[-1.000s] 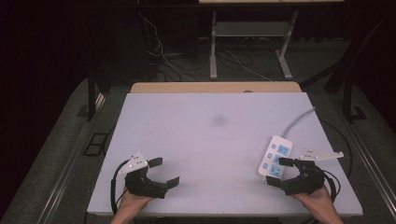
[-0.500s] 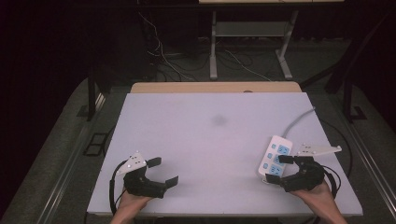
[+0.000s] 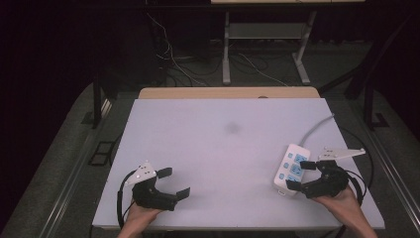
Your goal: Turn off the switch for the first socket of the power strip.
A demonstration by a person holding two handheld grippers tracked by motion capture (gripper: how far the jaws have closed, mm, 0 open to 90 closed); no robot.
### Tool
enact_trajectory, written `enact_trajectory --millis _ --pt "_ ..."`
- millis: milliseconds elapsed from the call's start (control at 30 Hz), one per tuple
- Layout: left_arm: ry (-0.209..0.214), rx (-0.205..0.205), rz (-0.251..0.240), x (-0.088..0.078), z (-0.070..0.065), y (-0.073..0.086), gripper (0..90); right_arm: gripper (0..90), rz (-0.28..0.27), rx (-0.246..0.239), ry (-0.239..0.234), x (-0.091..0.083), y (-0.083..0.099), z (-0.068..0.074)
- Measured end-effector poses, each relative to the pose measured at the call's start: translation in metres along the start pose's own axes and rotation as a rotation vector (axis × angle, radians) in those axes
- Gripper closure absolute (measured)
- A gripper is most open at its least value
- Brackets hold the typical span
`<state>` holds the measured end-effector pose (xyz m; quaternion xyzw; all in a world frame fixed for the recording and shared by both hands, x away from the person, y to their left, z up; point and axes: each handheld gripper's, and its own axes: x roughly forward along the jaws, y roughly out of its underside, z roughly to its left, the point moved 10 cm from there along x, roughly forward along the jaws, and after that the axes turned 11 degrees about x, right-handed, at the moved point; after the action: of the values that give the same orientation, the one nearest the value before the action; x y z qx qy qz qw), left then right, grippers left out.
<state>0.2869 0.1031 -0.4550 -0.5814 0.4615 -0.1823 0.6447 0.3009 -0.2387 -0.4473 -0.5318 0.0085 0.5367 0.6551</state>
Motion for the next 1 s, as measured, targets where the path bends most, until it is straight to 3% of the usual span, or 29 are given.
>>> enact_trajectory --millis 1000 --pt "0.001 -0.004 -0.004 0.001 0.001 0.001 0.0 0.4 0.076 -0.020 0.045 -0.010 -0.030 -0.020"
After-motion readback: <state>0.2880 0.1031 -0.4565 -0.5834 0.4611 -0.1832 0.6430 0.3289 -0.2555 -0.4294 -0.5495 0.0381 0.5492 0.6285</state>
